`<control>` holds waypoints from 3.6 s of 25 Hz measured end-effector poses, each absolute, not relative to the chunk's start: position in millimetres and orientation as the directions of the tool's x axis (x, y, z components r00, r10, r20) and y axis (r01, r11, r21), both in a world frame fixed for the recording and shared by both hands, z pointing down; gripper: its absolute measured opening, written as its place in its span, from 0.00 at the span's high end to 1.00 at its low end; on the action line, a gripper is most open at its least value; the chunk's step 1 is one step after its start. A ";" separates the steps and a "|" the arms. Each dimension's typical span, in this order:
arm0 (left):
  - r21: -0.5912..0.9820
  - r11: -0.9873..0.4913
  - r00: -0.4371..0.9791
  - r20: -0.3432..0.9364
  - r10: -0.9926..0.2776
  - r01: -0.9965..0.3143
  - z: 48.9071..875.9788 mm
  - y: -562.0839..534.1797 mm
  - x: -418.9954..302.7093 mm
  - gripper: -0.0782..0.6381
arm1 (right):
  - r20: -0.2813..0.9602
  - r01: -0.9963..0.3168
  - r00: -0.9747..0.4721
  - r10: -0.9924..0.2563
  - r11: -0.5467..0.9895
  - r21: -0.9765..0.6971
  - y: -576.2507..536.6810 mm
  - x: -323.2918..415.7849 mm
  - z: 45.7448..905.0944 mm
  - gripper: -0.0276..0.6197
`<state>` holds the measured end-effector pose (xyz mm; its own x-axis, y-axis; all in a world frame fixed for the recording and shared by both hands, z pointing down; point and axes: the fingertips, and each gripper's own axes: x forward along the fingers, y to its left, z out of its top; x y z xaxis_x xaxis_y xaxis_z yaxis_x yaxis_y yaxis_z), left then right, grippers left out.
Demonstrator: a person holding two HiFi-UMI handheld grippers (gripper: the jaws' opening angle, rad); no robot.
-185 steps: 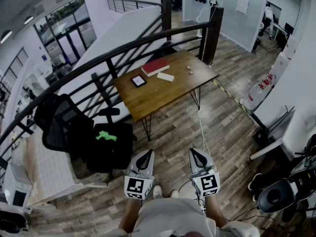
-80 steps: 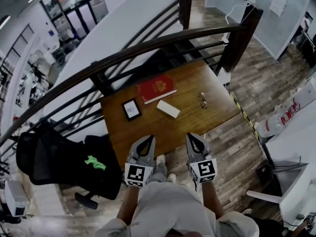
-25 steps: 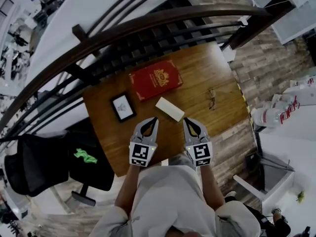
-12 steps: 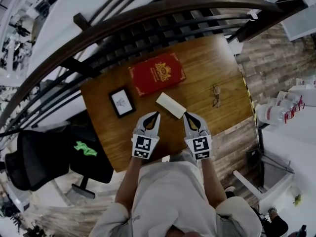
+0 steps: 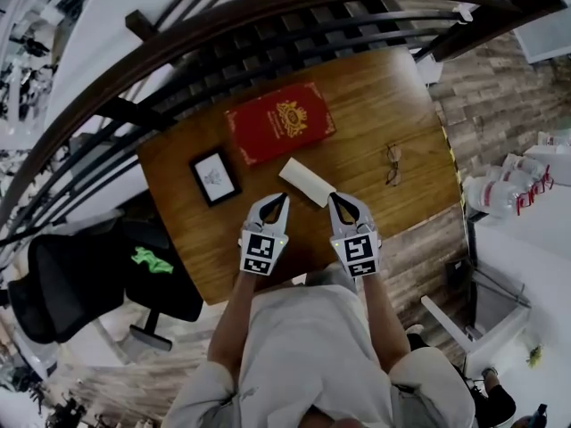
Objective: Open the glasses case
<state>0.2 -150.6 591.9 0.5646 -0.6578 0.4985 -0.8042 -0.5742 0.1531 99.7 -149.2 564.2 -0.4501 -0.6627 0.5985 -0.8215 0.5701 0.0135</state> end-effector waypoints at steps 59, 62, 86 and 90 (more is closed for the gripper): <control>0.187 -0.547 0.519 0.654 -0.550 -0.816 686.8 -167.7 24.2 0.86 | 0.829 -0.646 -0.385 -0.405 0.760 0.071 -147.2 77.3 692.7 0.48; 0.181 -0.549 0.515 0.660 -0.547 -0.816 688.6 -167.8 24.6 0.86 | 0.833 -0.640 -0.383 -0.400 0.765 0.072 -148.4 77.6 695.7 0.48; 0.179 -0.549 0.510 0.671 -0.539 -0.816 694.1 -168.8 24.2 0.86 | 0.812 -0.650 -0.419 -0.406 0.758 0.044 -150.5 78.6 684.5 0.53; 0.181 -0.548 0.510 0.670 -0.540 -0.817 692.2 -168.5 24.7 0.86 | 0.801 -0.652 -0.425 -0.422 0.757 0.053 -150.6 79.3 675.7 0.57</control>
<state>24.7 -168.5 692.2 0.5100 -0.5397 0.6698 -0.8168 -0.5479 0.1805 79.3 -150.6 675.7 -0.4249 -0.4216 0.8010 -0.6515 0.7568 0.0527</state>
